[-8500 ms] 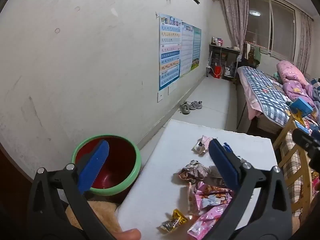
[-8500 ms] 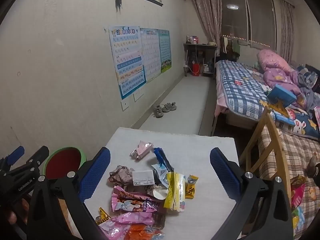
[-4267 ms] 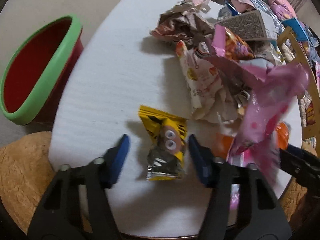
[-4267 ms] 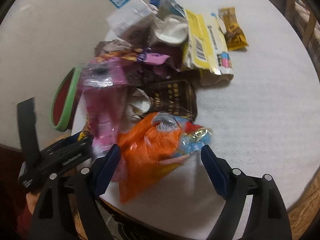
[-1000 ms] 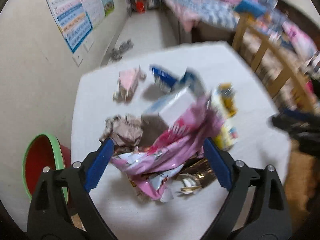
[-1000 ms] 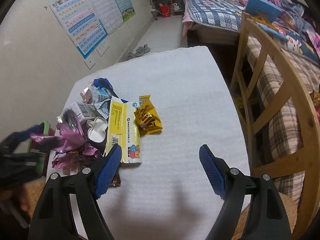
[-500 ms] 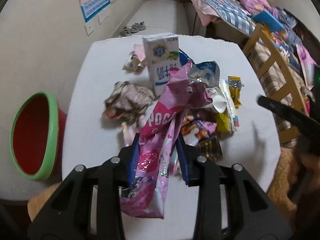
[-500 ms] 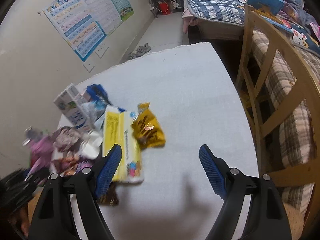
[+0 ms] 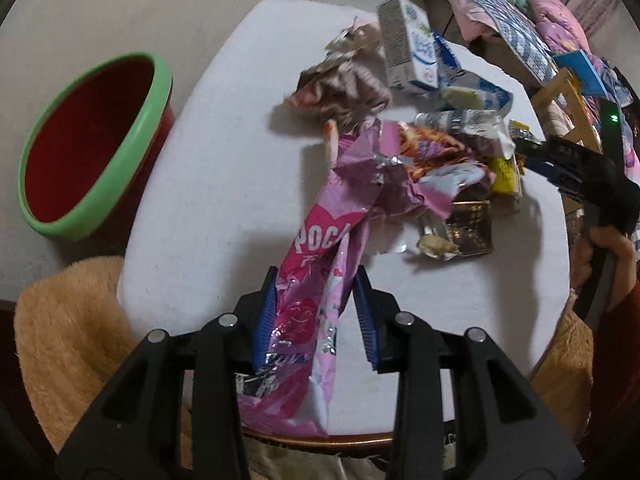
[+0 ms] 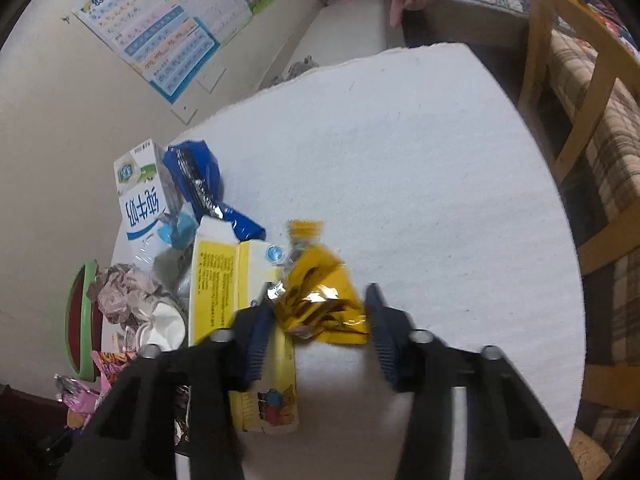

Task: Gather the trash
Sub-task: 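Grasp the pink wrapper with the left tool while the right grasps the gold wrapper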

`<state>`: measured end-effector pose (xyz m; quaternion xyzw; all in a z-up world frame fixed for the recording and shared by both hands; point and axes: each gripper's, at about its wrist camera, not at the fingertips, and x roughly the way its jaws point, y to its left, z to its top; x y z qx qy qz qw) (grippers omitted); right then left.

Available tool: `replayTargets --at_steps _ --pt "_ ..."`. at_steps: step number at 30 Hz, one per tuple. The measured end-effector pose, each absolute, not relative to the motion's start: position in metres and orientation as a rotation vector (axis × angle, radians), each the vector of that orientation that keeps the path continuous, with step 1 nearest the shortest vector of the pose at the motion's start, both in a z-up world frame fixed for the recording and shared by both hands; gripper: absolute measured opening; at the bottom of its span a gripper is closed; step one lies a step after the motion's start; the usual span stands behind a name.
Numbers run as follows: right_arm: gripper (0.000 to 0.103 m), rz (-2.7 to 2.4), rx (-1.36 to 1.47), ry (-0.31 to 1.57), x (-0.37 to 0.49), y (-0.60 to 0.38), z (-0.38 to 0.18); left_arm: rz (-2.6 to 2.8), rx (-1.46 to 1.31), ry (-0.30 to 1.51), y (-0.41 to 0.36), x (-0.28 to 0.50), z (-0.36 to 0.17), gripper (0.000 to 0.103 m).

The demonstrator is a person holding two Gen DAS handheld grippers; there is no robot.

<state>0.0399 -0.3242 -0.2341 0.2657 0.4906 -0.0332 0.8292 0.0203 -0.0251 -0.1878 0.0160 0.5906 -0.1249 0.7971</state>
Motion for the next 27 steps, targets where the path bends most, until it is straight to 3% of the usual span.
replayTargets --at_steps 3,9,21,24,27 --pt "0.005 -0.073 0.566 1.012 0.030 -0.327 -0.223 -0.261 0.033 1.266 -0.021 0.020 -0.192 0.038" --pt "0.005 -0.067 0.539 0.958 0.004 -0.322 -0.199 -0.256 0.023 1.249 -0.017 0.018 -0.194 0.059" --pt "0.005 -0.056 0.516 0.865 -0.036 -0.302 -0.155 -0.260 -0.024 1.309 -0.011 0.027 -0.218 0.060" --pt "0.005 -0.051 0.518 0.850 -0.044 -0.297 -0.146 -0.271 -0.036 1.311 -0.013 0.026 -0.223 0.052" --pt "0.005 -0.051 0.513 0.833 -0.049 -0.292 -0.138 -0.266 -0.049 1.310 -0.010 0.024 -0.224 0.034"
